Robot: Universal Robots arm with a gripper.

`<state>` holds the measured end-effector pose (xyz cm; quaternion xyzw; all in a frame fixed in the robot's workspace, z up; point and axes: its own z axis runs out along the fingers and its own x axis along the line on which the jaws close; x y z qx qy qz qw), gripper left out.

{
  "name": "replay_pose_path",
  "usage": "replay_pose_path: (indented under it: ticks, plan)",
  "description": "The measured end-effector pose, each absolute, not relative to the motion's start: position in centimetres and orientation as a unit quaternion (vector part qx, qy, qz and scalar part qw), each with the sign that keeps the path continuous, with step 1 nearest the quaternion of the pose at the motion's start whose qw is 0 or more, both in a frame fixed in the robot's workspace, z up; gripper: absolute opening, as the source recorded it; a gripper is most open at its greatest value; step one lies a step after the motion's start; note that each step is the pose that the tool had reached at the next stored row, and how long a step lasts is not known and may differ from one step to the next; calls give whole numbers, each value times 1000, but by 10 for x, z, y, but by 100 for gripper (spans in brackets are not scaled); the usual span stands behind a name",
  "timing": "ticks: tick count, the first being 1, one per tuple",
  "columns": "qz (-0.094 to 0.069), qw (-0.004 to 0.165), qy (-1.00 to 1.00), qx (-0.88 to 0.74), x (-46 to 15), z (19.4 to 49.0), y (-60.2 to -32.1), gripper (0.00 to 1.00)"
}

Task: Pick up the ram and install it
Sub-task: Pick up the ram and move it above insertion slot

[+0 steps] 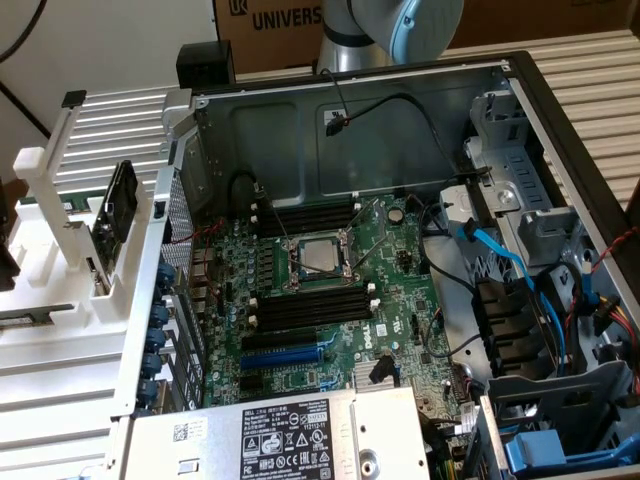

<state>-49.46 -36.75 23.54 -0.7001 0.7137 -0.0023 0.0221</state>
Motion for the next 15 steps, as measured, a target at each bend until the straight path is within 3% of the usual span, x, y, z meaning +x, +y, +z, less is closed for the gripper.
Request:
replay_pose_path:
  ticks: [12,14,15]
  plan:
    - [-2,22,714,-700,-495,235,-368,24]
    - [-2,22,714,-700,-495,235,-368,26]
    - [-2,22,714,-700,-495,235,-368,33]
